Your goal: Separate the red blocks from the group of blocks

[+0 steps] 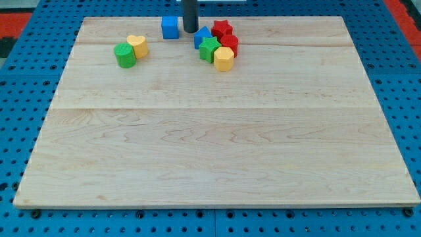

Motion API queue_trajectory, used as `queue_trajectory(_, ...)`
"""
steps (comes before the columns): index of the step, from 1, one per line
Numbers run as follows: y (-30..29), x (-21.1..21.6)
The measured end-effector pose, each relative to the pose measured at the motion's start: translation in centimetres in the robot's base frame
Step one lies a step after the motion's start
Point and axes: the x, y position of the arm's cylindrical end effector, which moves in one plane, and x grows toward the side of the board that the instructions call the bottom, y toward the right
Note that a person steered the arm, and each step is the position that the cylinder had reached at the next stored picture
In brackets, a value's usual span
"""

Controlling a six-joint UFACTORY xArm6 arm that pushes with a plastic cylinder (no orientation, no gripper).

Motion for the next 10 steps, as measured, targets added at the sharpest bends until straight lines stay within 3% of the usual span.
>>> queue_trajectory(1,2.9,-1.4)
queue_trajectory(3,6.6,9.4)
queue_trajectory(4,6.6,11.3)
queue_trajectory(7,5.8,0.0)
queue_trajectory(8,4.1,-1.5)
queue_trajectory(10,3.9,4.4)
